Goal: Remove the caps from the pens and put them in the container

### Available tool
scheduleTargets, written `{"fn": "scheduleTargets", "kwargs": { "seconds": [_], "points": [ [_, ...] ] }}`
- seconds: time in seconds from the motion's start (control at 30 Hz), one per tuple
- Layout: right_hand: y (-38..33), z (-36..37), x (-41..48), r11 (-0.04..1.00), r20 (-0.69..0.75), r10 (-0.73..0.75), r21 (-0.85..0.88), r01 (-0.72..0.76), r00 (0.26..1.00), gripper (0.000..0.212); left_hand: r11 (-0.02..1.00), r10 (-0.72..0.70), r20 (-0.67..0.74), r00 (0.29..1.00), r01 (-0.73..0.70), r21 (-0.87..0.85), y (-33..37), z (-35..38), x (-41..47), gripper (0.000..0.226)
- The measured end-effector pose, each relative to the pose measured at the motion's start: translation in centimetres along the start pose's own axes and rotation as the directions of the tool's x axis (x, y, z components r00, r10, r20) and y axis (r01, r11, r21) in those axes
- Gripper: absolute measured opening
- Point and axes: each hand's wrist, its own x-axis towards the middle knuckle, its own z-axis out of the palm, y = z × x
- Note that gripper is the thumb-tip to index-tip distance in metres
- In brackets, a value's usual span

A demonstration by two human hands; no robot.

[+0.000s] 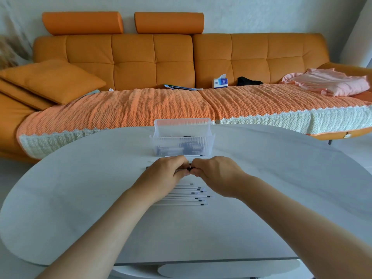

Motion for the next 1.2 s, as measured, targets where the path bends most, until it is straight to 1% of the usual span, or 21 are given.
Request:
{"fn": "scheduleTargets", "kwargs": {
  "seconds": [0.1, 0.2, 0.33, 0.43, 0.53, 0.67, 0.73, 0.87, 1.03, 1.1, 1.2],
  "points": [
    [0.1, -0.2, 0.1, 0.998, 0.004, 0.005, 0.055, -0.006, 1.0, 0.028, 1.0, -0.002, -0.006, 1.0, 0.002, -0.002, 0.0, -0.2, 0.1, 0.002],
    [0.2, -0.1, 0.1, 0.988, 0.053, 0.076, 0.133, -0.083, 0.996, 0.027, 0.999, -0.003, -0.001, 1.0, 0.003, 0.045, -0.1, -0.3, 0.1, 0.004],
    [1.5, 0.4, -0.1, 0.975, 0.057, 0.15, 0.158, -0.157, 0.987, 0.018, 0.99, -0.055, 0.02, 0.998, 0.052, 0.132, -0.8, -0.5, 0.2, 0.006],
    [2.6, 0.6, -0.2, 0.97, 0.076, 0.179, 0.155, -0.188, 0.981, 0.025, 0.984, -0.088, 0.02, 0.996, 0.084, 0.156, -1.4, -0.9, 0.0, 0.007],
    [3.1, 0.6, -0.3, 0.96, 0.111, 0.2, 0.178, -0.217, 0.973, 0.021, 0.981, -0.1, 0.022, 0.995, 0.095, 0.167, -1.7, -1.0, -0.1, 0.005],
    [3.3, 0.5, -0.5, 0.918, 0.108, 0.255, 0.286, -0.276, 0.961, 0.01, 0.983, -0.096, 0.028, 0.995, 0.091, 0.158, -1.4, -0.9, -0.1, 0.005],
    [3.3, 0.6, -0.5, 0.911, 0.116, 0.256, 0.303, -0.279, 0.96, 0.008, 0.985, -0.095, 0.026, 0.995, 0.09, 0.148, -1.3, -0.8, -0.1, 0.006],
    [3.3, 0.7, -0.6, 0.911, 0.142, 0.241, 0.307, -0.274, 0.96, 0.015, 0.985, -0.092, 0.034, 0.995, 0.086, 0.148, -1.1, -0.6, -0.1, 0.008],
    [3.7, 0.1, -0.7, 0.906, 0.195, 0.232, 0.313, -0.284, 0.953, 0.033, 0.985, -0.087, 0.052, 0.995, 0.078, 0.151, -1.0, -0.3, -0.1, 0.009],
    [3.7, -0.2, -0.8, 0.91, 0.175, 0.228, 0.313, -0.273, 0.958, 0.034, 0.985, -0.077, 0.054, 0.996, 0.068, 0.159, -0.9, -0.3, -0.1, 0.01],
    [3.3, -0.6, -0.8, 0.936, 0.058, 0.187, 0.294, -0.196, 0.981, 0.027, 0.982, -0.056, 0.049, 0.997, 0.047, 0.181, -0.6, -0.1, 0.0, 0.009]
  ]
}}
